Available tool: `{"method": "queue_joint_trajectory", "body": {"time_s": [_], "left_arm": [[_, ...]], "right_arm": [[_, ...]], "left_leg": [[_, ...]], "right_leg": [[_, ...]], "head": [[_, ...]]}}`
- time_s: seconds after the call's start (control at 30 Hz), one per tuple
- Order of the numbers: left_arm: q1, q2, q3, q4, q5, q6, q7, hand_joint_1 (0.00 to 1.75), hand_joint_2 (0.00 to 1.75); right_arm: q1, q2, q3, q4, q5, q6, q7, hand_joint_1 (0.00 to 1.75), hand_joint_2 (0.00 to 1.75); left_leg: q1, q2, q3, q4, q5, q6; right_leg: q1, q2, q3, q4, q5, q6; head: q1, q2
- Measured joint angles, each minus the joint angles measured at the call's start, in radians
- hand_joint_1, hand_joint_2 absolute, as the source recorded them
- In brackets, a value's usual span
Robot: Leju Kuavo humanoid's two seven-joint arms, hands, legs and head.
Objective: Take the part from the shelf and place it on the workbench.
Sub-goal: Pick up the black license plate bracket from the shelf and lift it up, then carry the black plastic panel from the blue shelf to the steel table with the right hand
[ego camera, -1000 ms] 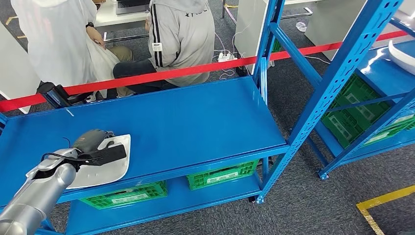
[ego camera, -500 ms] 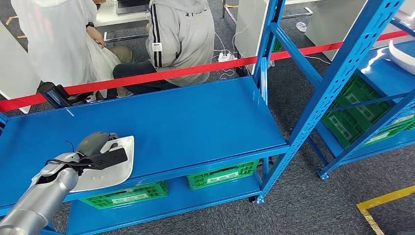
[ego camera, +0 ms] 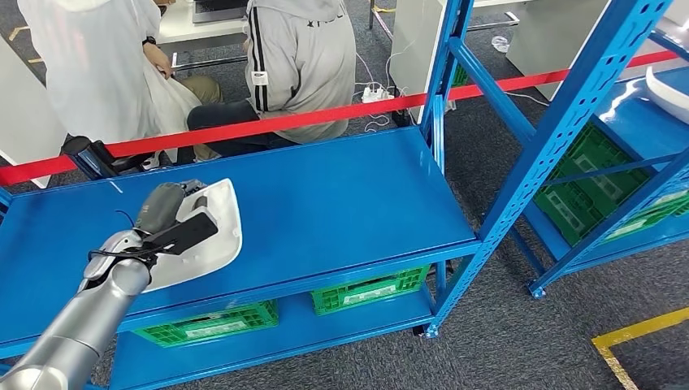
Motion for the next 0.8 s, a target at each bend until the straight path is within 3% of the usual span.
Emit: {"method": "queue_joint_trajectory", "body": {"time_s": [0.33, 0.8], "left_arm": [[0.002, -0.026, 0.096, -0.242, 0.085, 0.092, 0.009, 1.75, 1.75], [0.073, -0.040, 0.243, -0.623, 0.224, 0.112, -0.033, 1.75, 1.75]], "right_arm": [[0.001, 0.001, -0.006, 0.000, -0.005, -0.013, -0.002, 0.00, 0.00], [0.001, 0.005, -0.021, 0.000, -0.002, -0.018, -0.004, 0.00, 0.00]], "left_leg": [[0.000, 0.000, 0.000, 0.000, 0.000, 0.000], [0.000, 0.000, 0.000, 0.000, -0.001, -0.001]], "right_leg": [[0.000, 0.000, 0.000, 0.000, 0.000, 0.000], [0.000, 0.000, 0.000, 0.000, -0.001, 0.001]], "head": [[0.000, 0.000], [0.000, 0.000]]}}
